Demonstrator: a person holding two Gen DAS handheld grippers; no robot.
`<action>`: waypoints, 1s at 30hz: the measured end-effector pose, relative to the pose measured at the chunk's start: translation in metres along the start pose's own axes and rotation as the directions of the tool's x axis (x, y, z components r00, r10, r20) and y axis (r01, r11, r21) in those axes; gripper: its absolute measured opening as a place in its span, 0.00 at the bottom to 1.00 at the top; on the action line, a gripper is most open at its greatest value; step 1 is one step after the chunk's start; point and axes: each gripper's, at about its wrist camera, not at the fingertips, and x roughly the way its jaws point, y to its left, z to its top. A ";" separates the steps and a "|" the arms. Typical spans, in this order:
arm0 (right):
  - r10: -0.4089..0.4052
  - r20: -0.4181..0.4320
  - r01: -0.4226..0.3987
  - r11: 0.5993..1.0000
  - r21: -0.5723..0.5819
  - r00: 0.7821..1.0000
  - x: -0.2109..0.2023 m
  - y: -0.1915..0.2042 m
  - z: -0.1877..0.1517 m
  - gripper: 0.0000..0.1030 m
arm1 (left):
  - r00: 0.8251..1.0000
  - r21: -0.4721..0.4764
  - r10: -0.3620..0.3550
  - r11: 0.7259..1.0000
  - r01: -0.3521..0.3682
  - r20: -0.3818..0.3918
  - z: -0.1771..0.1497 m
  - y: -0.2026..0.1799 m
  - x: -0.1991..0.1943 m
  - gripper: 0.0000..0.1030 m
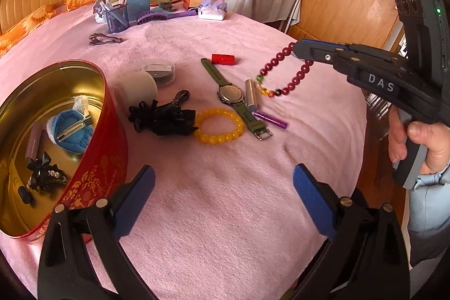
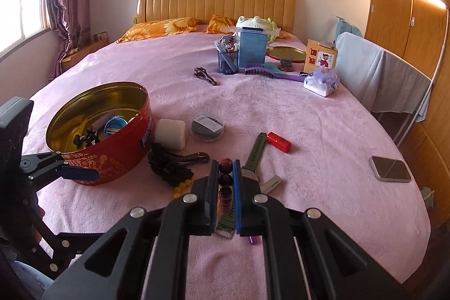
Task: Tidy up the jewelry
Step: 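Grasp the red bead bracelet with the right gripper and lift it, then grasp the yellow amber bead bracelet with the left gripper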
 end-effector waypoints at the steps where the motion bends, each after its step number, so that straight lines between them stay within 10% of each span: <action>1: 0.001 0.002 -0.001 1.000 0.000 1.000 -0.001 0.001 0.000 0.10 | 1.000 0.003 0.002 1.000 -0.002 -0.003 0.001 0.000 0.000 0.93; 23: 0.017 -0.001 -0.017 0.996 0.090 1.000 0.011 -0.057 -0.036 0.10 | 0.982 0.160 0.016 0.987 0.014 -0.188 0.021 -0.029 0.134 0.91; 26: 0.031 0.003 -0.031 0.994 0.102 1.000 0.012 -0.058 -0.038 0.10 | 0.980 0.149 0.020 0.989 0.010 -0.200 0.024 -0.024 0.132 0.50; 27: 0.035 0.003 -0.035 0.994 0.104 0.999 0.012 -0.058 -0.039 0.10 | 0.978 0.140 0.026 0.990 0.003 -0.206 0.024 -0.021 0.132 0.23; 30: 0.040 0.006 -0.040 0.993 0.111 0.999 0.013 -0.059 -0.041 0.10 | 0.971 0.128 0.041 0.992 -0.012 -0.234 0.023 -0.014 0.130 0.05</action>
